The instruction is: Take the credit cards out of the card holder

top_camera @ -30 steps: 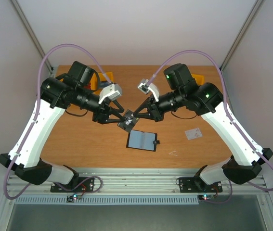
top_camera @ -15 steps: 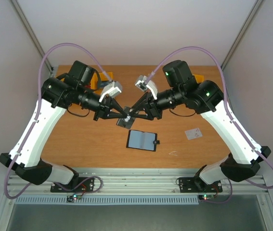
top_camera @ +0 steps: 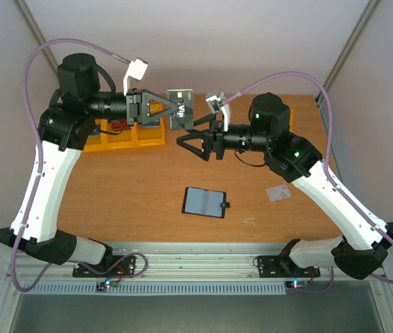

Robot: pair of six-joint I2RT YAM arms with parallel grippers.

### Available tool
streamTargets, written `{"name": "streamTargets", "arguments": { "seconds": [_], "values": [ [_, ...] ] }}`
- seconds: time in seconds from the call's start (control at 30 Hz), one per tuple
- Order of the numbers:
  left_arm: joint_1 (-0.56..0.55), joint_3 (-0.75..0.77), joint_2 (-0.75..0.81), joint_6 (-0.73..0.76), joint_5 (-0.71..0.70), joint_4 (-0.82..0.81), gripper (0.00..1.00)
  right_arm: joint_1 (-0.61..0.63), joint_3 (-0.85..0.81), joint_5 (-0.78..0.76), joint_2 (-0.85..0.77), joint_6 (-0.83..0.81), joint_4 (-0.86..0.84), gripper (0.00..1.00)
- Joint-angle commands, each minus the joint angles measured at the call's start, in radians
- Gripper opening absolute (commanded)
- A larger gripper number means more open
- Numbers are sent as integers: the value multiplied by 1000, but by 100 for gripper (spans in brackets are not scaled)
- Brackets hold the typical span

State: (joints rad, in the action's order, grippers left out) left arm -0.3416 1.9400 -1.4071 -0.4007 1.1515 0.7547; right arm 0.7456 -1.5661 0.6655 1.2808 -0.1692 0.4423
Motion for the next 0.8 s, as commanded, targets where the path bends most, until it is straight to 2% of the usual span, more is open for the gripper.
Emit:
{"name": "streamTargets", "arguments": {
  "seconds": [0.0,0.07,0.2,0.23,0.37,0.4,0.43,0.47,0.53,0.57,0.67,0.7,0.77],
  "values": [
    [0,-28,12,-133,37,-107,0,6,-23,-51,10,96,-130,64],
    [0,-38,18,-121,37,-87,0,5,-29,-47,8,100,-130,57],
    [0,-48,29,-73,28,-39,0,0,-51,-25,4,100,-98,57],
    [0,-50,29,-67,27,-36,0,-1,-58,-26,7,103,-87,52],
    [-1,-52,29,-61,33,-30,0,-8,-80,-42,15,133,-57,2],
    [0,-51,31,-46,29,-4,0,-16,-87,-53,16,148,-45,1],
    [0,-48,33,-11,11,35,5,-25,-98,-65,19,163,-20,1],
    [0,-42,35,27,-14,82,30,-37,-115,-73,23,197,13,1],
    [-1,1,29,190,-80,204,90,-71,-158,-78,34,254,130,1],
    [-1,48,18,262,-137,284,98,-92,-185,-79,41,279,188,1],
    [-12,242,-22,669,-294,481,99,-189,-268,0,66,382,350,1],
    [-24,290,-29,880,-346,521,99,-220,-276,43,69,419,368,1],
    [-74,336,-30,1185,-467,561,99,-257,-302,102,77,466,383,1]
  ]
}}
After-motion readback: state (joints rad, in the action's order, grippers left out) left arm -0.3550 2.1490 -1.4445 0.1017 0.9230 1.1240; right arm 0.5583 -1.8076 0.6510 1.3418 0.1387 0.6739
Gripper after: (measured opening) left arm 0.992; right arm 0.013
